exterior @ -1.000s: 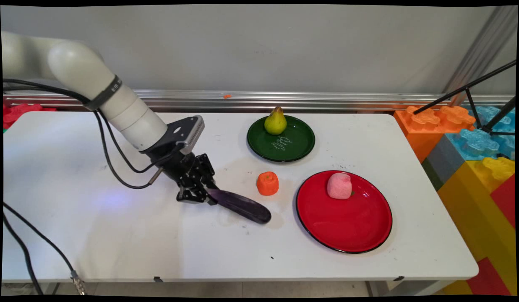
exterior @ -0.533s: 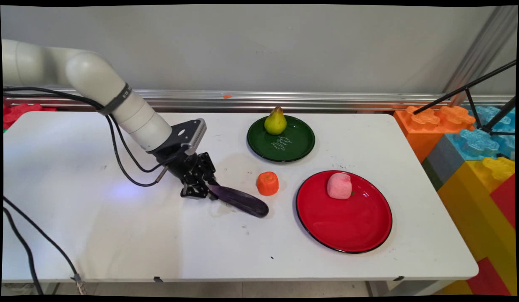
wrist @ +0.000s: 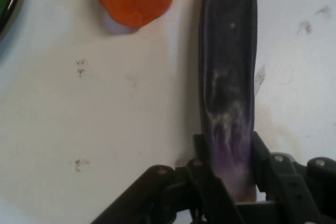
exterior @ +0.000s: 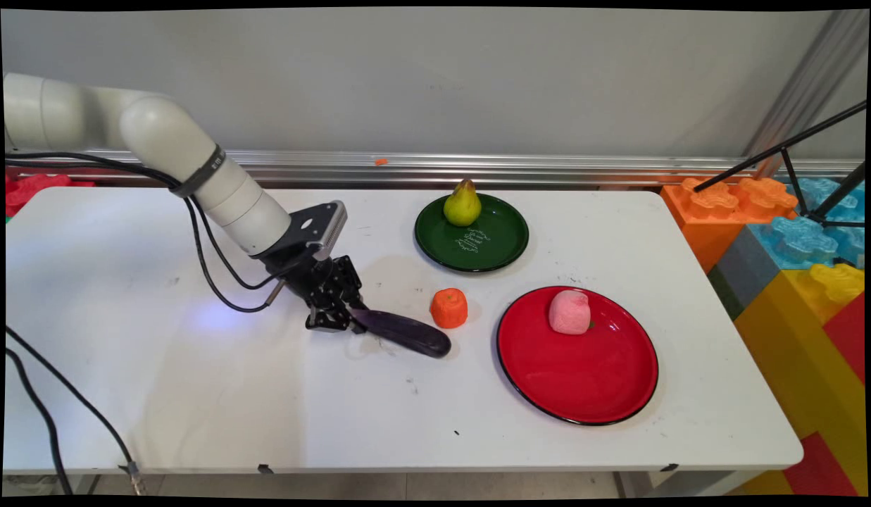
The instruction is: Place the picked object on the table
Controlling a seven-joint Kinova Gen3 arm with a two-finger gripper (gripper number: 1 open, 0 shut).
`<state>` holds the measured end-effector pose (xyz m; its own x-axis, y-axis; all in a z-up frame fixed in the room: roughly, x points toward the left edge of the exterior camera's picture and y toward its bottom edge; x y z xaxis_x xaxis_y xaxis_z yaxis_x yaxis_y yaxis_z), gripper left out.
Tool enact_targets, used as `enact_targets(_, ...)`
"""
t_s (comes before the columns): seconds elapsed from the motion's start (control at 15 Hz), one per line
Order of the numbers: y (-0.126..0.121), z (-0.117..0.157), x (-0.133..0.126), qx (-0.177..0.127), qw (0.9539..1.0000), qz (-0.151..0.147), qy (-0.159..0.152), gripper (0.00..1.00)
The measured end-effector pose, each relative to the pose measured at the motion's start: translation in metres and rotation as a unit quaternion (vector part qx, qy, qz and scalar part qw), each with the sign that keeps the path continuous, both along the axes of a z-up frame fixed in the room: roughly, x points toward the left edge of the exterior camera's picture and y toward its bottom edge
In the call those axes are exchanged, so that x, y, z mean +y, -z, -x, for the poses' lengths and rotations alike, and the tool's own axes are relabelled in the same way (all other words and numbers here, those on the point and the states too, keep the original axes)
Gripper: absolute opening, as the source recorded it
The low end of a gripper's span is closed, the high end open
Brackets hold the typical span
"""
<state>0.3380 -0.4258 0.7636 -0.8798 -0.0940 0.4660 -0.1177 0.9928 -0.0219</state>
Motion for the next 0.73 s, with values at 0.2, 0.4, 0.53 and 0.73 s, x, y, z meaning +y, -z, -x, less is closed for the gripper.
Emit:
enact_targets(0.2,0.0013,-0.0010,-0.0006,0.001,1.0000,0.001,-0.001,0.00)
enact_targets(0.4,0.0016,-0.0015,-0.0009,0.002,1.0000,0.002,0.000,1.00)
enact_targets(0.53,0.0010,-0.0012,-0.0011,0.003,1.0000,0.003,0.000,1.00)
enact_targets(0.73,-0.0045,0.0007,-0.0031,0.007,0.9999,0.007,-0.003,1.00)
